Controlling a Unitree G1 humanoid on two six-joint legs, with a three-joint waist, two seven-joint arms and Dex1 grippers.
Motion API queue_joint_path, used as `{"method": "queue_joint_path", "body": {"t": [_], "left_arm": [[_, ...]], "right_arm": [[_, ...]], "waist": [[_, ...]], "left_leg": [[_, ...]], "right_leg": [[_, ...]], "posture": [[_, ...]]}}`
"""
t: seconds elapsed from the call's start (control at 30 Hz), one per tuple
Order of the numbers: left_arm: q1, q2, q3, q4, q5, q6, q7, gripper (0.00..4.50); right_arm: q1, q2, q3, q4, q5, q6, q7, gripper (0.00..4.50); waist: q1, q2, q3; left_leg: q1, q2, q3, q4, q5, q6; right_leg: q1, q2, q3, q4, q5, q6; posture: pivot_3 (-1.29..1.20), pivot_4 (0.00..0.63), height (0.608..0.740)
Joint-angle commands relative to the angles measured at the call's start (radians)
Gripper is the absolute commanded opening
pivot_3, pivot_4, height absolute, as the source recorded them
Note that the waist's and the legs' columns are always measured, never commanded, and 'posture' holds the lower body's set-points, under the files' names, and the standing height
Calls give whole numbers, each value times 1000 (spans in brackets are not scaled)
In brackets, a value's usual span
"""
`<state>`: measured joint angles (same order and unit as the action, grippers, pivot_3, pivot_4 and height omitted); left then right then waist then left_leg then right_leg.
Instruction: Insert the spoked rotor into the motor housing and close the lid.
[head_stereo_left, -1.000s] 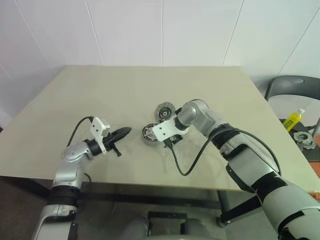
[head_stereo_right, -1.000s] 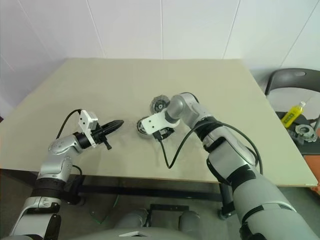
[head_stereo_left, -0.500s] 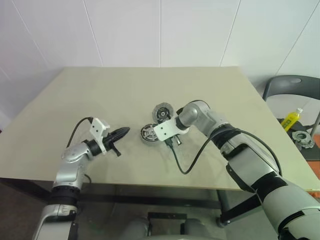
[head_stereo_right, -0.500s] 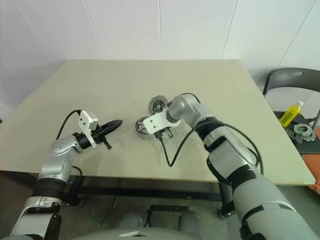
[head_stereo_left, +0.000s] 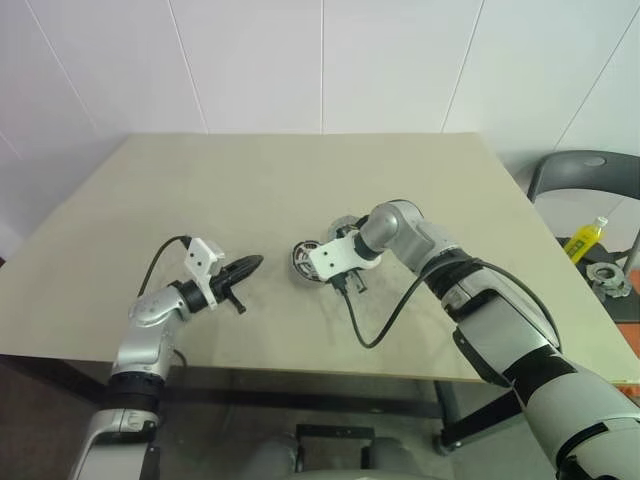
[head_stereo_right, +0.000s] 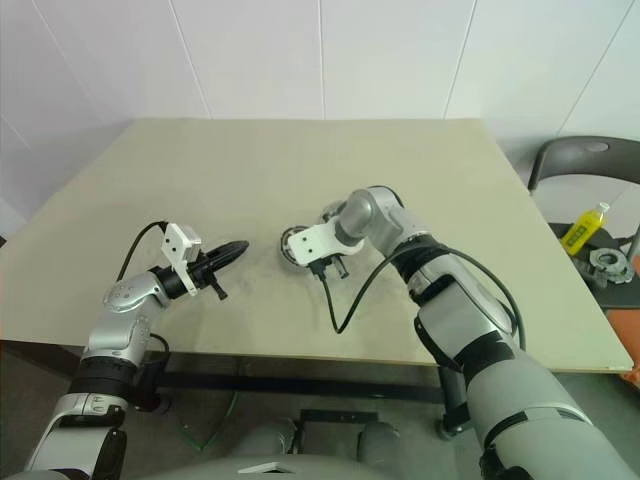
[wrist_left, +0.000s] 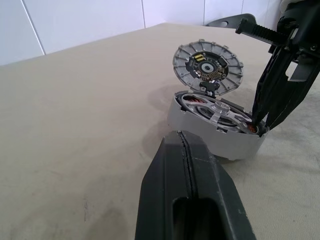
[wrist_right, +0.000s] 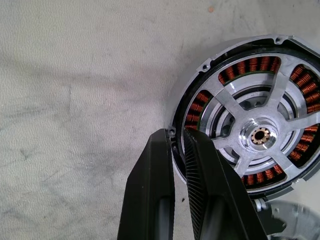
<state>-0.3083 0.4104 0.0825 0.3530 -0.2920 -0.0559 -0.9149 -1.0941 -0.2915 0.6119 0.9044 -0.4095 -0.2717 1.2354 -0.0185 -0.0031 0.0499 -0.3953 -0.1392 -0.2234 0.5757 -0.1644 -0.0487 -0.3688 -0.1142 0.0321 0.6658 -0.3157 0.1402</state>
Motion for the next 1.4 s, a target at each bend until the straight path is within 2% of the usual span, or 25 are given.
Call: {"method": "queue_joint_path", "body": {"t": [0.03,0.23,0.57,0.93,1.07,1.2,1.4], "left_arm": [[-5,9,1,-8,4,-18,0,0],[-8,5,-7,-2,12,-20,0,0],[-24,-6,-25,24,21,-38,0,0],[-41,-24,-38,46,31,-49,4,0],[-38,-26,-42,48,34,-53,5,0],[-33,-22,-44,45,37,-52,4,0],[-29,-20,-49,44,38,-57,4,0]], "right_arm": [[-11,0,-18,-17,2,-10,-7,72],[-16,-12,-31,-74,23,50,50,72],[28,-84,-50,-389,41,389,187,72],[89,-166,23,-679,9,721,323,72],[109,-164,36,-697,9,768,307,72],[93,-105,17,-624,16,773,203,72],[65,-62,8,-527,30,628,95,72]], "waist": [[0,0,0],[1,0,0],[3,0,0],[4,0,0],[5,0,0],[0,0,0],[4,0,0]], "left_leg": [[0,0,0,0,0,0],[0,0,0,0,0,0],[-4,0,0,0,0,0],[-5,0,1,0,0,0],[-5,0,2,1,0,0],[-5,0,1,1,0,0],[-5,0,1,1,0,0]], "right_leg": [[0,0,0,0,0,0],[0,0,0,0,0,0],[-4,0,0,0,0,0],[-4,-1,0,-1,0,1],[-4,-1,0,-1,0,1],[-4,-1,0,-1,0,1],[-4,-1,0,-1,0,1]], "posture": [[0,0,740],[0,0,740],[0,0,740],[0,0,740],[0,0,740],[0,0,740],[0,0,740]]}}
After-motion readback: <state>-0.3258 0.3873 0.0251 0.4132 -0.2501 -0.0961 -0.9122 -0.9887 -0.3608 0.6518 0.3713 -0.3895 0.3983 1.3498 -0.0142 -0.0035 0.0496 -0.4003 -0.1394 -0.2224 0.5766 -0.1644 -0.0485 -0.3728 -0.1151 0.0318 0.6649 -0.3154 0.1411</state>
